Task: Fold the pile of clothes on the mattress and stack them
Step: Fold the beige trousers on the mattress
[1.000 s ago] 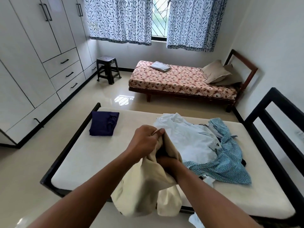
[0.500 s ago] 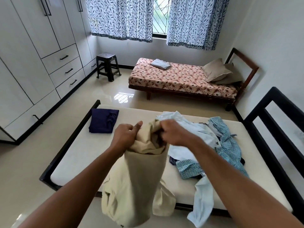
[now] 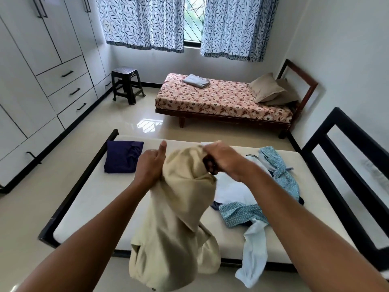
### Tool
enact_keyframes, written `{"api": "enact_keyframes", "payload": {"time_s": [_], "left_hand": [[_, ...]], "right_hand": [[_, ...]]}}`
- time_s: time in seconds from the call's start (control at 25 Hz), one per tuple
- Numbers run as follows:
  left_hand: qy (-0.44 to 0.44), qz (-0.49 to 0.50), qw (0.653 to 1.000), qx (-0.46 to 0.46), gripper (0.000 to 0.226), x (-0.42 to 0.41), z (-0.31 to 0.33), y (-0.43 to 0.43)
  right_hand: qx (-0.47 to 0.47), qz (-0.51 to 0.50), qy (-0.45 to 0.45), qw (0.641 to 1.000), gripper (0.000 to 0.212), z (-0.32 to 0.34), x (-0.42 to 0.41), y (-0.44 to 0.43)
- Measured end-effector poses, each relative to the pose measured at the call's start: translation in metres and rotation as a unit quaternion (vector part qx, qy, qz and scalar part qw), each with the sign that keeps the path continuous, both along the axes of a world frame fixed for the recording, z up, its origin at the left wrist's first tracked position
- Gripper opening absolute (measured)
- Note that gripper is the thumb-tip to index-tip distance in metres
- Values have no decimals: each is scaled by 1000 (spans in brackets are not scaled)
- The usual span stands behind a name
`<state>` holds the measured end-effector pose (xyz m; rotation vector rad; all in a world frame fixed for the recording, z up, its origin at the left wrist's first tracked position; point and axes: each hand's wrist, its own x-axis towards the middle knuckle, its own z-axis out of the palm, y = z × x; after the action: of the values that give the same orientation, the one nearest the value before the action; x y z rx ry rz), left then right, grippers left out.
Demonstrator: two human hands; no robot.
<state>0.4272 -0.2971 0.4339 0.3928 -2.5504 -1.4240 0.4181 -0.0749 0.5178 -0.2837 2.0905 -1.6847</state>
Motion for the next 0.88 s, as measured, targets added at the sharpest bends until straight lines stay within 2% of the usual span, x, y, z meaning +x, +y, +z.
{"api": "enact_keyframes", "payload": {"time_s": [0.04,0.08,0.16,0.24,0.28,0.36,0.4,0.48,0.56,0.64,0.76,0.84,0.88], "left_hand": [[-14,5,999,-37,69,1,-7,0],[-10,12,999,-47,64,4,-11,1],[62,7,998,-8,57,11,-8,3],[139,-59,988,21,54,20,1,9],[156,-102,982,7,53,27,8,15],[158,-154,972,-80,46,38,16,28],[168,-148,967,-120,43,39,21,30],[182,-137,963,-141,35,34,26,24],[148,-143,975,-86,36,30,27,12],[105,-127,986,-11,49,31,26,3],[79,-114,990,35,70,35,18,-1],[59,-113,990,61,76,37,12,-1],[48,-115,990,68,76,38,11,-2]], "right_hand": [[50,-44,18,998,35,-6,-1,-3],[60,-74,20,995,33,-8,-1,-6],[16,-128,-38,991,35,-2,-2,-11],[-43,-143,-99,984,34,5,0,-16],[-63,-138,-113,982,33,8,0,-20],[-73,-124,-108,984,31,16,2,-28],[-69,-116,-97,986,30,19,3,-31],[-54,-112,-62,990,30,19,2,-32],[-50,-130,-1,990,32,11,-1,-25],[-19,-163,56,985,43,-1,-1,-13],[105,-137,52,984,65,-29,13,-8],[199,-72,45,976,64,-57,21,-14],[206,-55,47,976,55,-68,23,-17]]}}
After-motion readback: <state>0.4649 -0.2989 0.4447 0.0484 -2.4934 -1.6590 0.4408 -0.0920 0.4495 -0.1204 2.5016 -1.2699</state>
